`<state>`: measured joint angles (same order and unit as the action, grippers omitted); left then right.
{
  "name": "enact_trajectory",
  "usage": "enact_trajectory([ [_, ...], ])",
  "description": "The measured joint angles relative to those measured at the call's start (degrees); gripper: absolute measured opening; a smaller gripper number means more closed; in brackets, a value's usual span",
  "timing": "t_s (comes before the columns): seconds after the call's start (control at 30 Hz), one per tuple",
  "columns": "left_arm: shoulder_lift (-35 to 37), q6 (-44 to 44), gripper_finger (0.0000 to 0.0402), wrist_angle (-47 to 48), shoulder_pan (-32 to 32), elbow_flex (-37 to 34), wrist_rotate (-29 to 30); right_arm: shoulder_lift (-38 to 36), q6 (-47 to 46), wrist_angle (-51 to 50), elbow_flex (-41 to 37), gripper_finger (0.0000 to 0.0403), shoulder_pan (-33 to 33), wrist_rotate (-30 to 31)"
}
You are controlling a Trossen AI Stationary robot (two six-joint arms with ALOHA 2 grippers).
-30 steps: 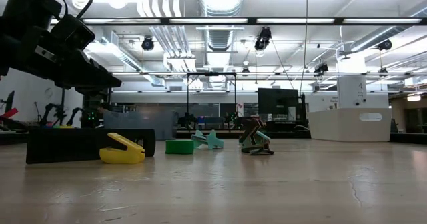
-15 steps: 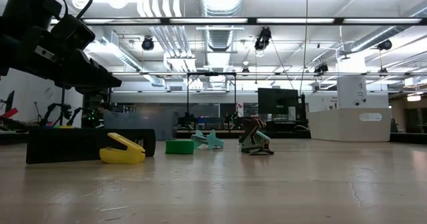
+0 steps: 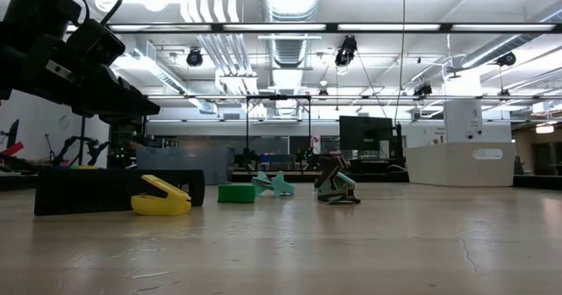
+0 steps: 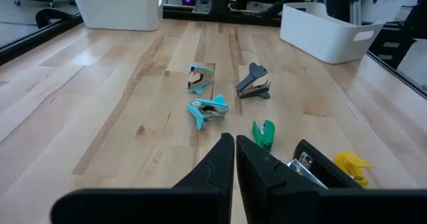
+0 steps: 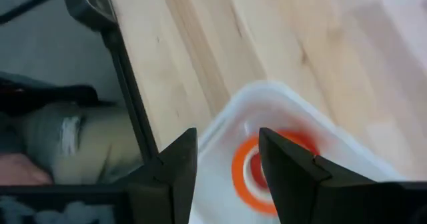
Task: Pick and place Stapler, Stapler remover, tape
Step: Put the right light blue staple remover into the top white bin
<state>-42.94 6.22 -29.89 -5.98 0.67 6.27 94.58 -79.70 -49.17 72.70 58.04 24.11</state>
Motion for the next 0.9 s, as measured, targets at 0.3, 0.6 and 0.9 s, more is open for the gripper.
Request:
enact_trajectory([
  [0.3,0.0,0.0,0.0019,0.04,0.0,0.02,0.0,-0.02,9.61,0.11,1.12,0.0138,0.02,10.86],
  [0.6,0.0,0.0,0.0019,0.04,0.0,0.0,0.01,0.0,18.56,0.77,1.12,0.0127,-0.82,28.72],
  [0.9,0.0,0.0,0.002,0.06,0.0,0.0,0.0,0.05,23.07,0.88,0.96,0.0134,-5.58,31.96],
])
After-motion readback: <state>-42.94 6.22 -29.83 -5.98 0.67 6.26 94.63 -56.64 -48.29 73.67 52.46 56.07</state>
